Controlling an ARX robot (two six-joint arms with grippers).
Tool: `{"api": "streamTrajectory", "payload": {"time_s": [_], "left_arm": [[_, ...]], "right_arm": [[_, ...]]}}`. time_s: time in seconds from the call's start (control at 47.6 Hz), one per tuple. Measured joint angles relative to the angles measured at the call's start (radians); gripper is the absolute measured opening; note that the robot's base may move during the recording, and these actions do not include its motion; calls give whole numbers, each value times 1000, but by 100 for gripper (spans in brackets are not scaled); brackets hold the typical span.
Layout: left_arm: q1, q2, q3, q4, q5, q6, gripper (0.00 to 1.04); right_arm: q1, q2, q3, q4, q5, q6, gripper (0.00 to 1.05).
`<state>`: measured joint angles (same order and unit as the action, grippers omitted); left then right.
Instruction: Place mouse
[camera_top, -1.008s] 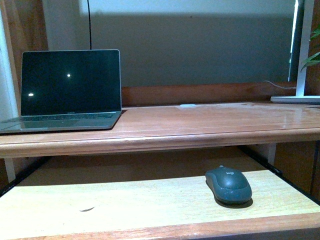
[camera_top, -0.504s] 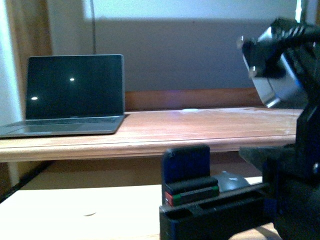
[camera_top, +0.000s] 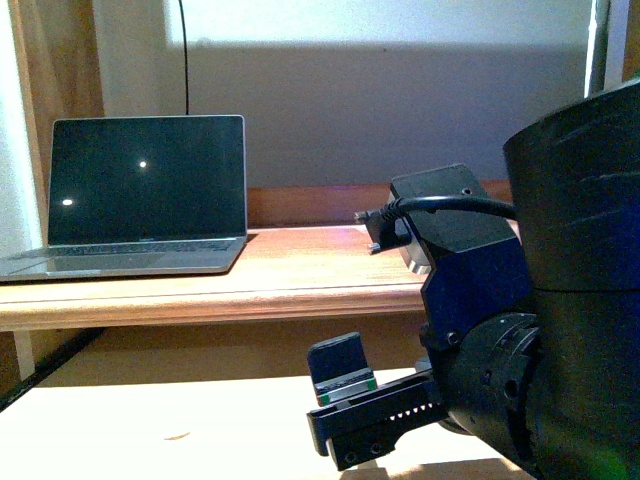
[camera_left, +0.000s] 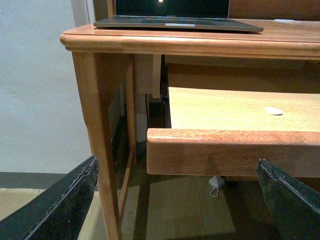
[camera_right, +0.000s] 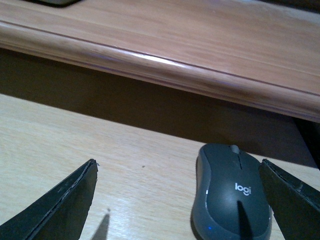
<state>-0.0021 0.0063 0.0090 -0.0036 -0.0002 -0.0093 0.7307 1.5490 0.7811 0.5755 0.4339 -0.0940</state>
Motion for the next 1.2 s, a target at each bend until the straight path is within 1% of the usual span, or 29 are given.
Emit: {"api": "streamTrajectory", "payload": {"time_s": [0.252, 0.462, 0.567, 0.609, 0.798, 0.861, 0.903, 0.966, 1.071, 1.197], "left_arm": [[0, 0, 0, 0, 0, 0, 97], [0, 0, 0, 0, 0, 0, 97], [0, 0, 0, 0, 0, 0, 97], [0, 0, 0, 0, 0, 0, 97], [0, 0, 0, 0, 0, 0, 97], [0, 0, 0, 0, 0, 0, 97], [0, 0, 0, 0, 0, 0, 97], [0, 0, 0, 0, 0, 0, 97], [0, 0, 0, 0, 0, 0, 97], [0, 0, 0, 0, 0, 0, 97]], "right_arm": [[-63, 51, 76, -173, -13, 94, 97], [-96, 91, 132, -253, -37, 153, 97], [-105, 111, 155, -267, -42, 166, 97], [-107, 118, 163, -270, -42, 169, 95], [-116, 143, 198, -280, -53, 174, 68], [-121, 143, 199, -280, -55, 182, 60], [-125, 141, 199, -281, -55, 185, 57], [-132, 132, 197, -282, -53, 187, 55], [-148, 94, 181, -267, -55, 178, 55], [-172, -11, 175, -295, -99, 169, 55]]}}
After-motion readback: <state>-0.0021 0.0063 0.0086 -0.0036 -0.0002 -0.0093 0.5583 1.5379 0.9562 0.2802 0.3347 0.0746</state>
